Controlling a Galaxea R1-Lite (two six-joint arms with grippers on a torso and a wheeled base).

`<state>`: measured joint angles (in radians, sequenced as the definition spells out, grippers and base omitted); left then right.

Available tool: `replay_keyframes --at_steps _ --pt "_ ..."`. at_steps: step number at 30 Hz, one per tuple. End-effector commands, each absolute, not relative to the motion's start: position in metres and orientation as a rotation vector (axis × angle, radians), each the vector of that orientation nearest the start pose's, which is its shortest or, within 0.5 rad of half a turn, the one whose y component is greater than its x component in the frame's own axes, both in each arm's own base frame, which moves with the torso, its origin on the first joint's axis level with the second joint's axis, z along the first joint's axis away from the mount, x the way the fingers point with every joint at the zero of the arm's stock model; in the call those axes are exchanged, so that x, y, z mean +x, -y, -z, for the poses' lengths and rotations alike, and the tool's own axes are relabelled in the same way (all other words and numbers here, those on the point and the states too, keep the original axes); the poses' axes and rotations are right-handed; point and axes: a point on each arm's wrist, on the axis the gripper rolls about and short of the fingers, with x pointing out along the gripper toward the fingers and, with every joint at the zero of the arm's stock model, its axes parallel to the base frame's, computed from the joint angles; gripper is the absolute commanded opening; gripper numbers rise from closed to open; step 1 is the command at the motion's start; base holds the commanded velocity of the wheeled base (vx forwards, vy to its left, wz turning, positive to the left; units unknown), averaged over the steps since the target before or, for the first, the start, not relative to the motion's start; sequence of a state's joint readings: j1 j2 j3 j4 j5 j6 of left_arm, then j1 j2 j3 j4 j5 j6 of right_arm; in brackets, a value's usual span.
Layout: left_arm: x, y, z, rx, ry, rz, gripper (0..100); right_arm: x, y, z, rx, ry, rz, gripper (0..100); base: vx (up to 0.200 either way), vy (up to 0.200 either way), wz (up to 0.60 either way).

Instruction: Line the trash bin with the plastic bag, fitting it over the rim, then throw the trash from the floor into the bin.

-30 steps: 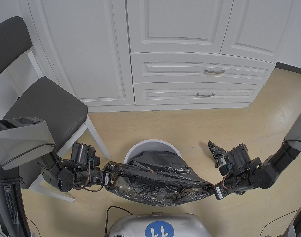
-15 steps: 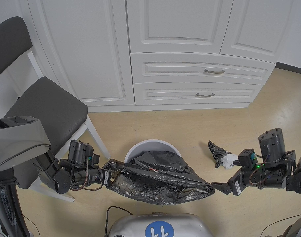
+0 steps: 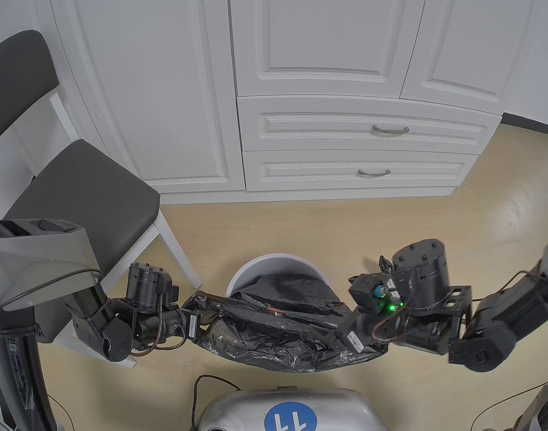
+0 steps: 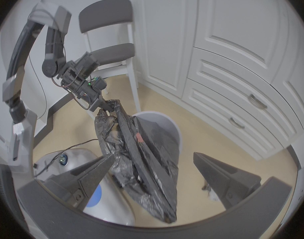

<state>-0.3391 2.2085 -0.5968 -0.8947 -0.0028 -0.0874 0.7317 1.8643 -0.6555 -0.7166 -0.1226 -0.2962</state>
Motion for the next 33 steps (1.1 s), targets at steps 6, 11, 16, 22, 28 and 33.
replay_keyframes --at_steps 6,11,16,22,28,33 --pt "0.304 0.106 0.007 0.091 -0.704 0.173 100 0.259 -0.234 -0.031 -0.602 -0.402 -0.692 100 0.0 0.0 0.0" --pt "0.3 0.103 -0.008 0.098 -0.665 0.129 100 0.273 -0.241 -0.011 -0.599 -0.407 -0.677 100 0.0 0.0 0.0" --pt "0.295 0.098 -0.012 0.09 -0.658 0.118 100 0.287 -0.238 -0.005 -0.586 -0.4 -0.644 100 0.0 0.0 0.0" --pt "0.291 0.097 -0.012 0.097 -0.663 0.102 100 0.303 -0.235 0.003 -0.577 -0.405 -0.613 0 0.0 0.0 0.0" --pt "0.286 0.094 -0.009 0.121 -0.647 0.038 100 0.315 -0.231 0.003 -0.559 -0.397 -0.584 0 0.0 0.0 0.0" --pt "0.278 0.088 -0.01 0.115 -0.574 -0.01 100 0.333 -0.221 -0.033 -0.487 -0.255 -0.481 0 0.0 0.0 0.0"
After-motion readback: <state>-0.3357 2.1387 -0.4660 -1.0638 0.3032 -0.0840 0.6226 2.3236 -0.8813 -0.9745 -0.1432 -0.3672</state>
